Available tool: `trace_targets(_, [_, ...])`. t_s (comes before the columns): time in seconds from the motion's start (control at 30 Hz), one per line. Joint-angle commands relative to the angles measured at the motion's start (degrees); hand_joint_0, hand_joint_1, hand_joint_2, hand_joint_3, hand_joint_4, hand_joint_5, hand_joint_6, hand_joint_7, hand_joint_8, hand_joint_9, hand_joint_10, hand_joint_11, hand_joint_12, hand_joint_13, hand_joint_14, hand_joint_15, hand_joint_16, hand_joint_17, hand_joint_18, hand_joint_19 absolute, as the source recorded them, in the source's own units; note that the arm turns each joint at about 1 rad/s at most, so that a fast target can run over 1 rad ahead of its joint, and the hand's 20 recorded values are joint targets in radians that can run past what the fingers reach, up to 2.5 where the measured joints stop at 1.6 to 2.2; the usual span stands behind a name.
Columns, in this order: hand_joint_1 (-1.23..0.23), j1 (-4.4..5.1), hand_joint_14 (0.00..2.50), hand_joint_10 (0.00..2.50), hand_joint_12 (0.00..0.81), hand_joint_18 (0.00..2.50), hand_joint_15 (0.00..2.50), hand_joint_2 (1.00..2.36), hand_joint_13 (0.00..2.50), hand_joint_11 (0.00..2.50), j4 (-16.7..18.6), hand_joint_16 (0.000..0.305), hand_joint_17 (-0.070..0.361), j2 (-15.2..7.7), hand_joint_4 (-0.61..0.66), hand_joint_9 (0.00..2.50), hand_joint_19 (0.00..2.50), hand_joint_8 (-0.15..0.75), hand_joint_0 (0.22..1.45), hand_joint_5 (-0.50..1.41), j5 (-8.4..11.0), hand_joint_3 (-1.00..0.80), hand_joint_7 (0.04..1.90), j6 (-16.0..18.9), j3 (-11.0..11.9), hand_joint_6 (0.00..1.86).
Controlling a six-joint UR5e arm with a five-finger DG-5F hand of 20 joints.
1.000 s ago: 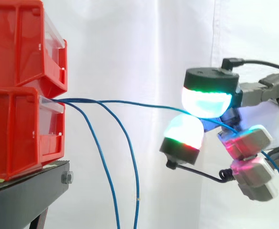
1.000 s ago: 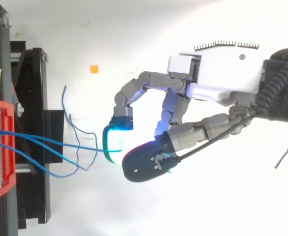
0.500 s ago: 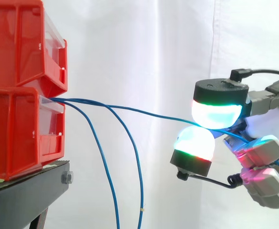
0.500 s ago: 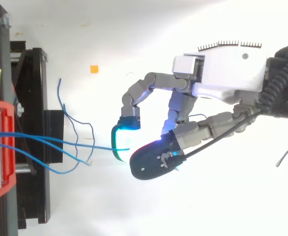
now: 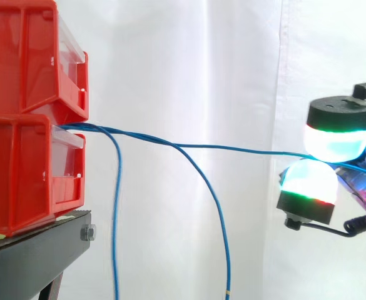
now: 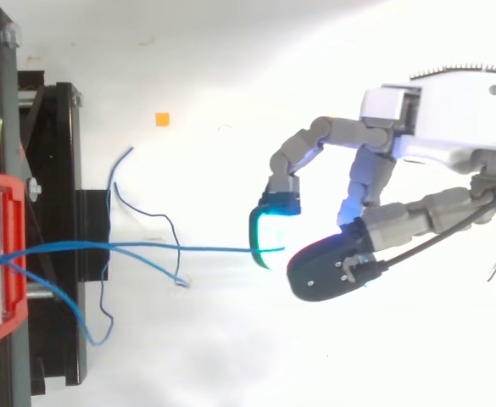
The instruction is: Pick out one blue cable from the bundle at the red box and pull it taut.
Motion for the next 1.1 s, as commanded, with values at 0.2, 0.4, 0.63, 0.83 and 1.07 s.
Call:
trace_targets(0.2, [-0.69, 0.49, 0.02, 0.03, 0.386, 1.17, 0.7, 1.01, 1.25, 0.83, 2.3, 0.06, 0.135, 2.0, -0.01, 1.41, 0.72, 0.341, 0.61, -0.09, 1.38, -0.16, 0.89, 0.8, -4.3, 0.93])
trace_targets(0.4, [-0.69, 0.58, 0.02, 0.02, 0.396, 1.19, 0.72, 1.01, 1.26, 0.82, 8.2, 0.061, 0.138, 1.9, -0.01, 1.42, 0.73, 0.34, 0.61, -0.09, 2.61, -0.15, 0.88, 2.3, -7.2, 0.93])
trace_targets(0.63, [-0.69, 0.67, 0.02, 0.03, 0.408, 1.21, 0.72, 1.01, 1.29, 0.83, 12.2, 0.063, 0.142, 1.9, -0.02, 1.43, 0.72, 0.342, 0.61, -0.09, 4.89, -0.15, 0.88, -2.4, -7.3, 0.93])
trace_targets(0.83, [-0.69, 0.93, 0.02, 0.03, 0.408, 1.21, 0.7, 1.01, 1.28, 0.83, 13.5, 0.063, 0.141, 1.9, -0.02, 1.43, 0.7, 0.341, 0.61, -0.09, 4.54, -0.15, 0.89, -2.4, -7.3, 0.93])
trace_targets(1.07, [-0.69, 0.93, 0.02, 0.03, 0.409, 1.2, 0.69, 1.01, 1.28, 0.83, 15.2, 0.063, 0.142, 1.9, -0.02, 1.43, 0.7, 0.343, 0.61, -0.09, 3.22, -0.15, 0.89, -2.9, -7.2, 0.93])
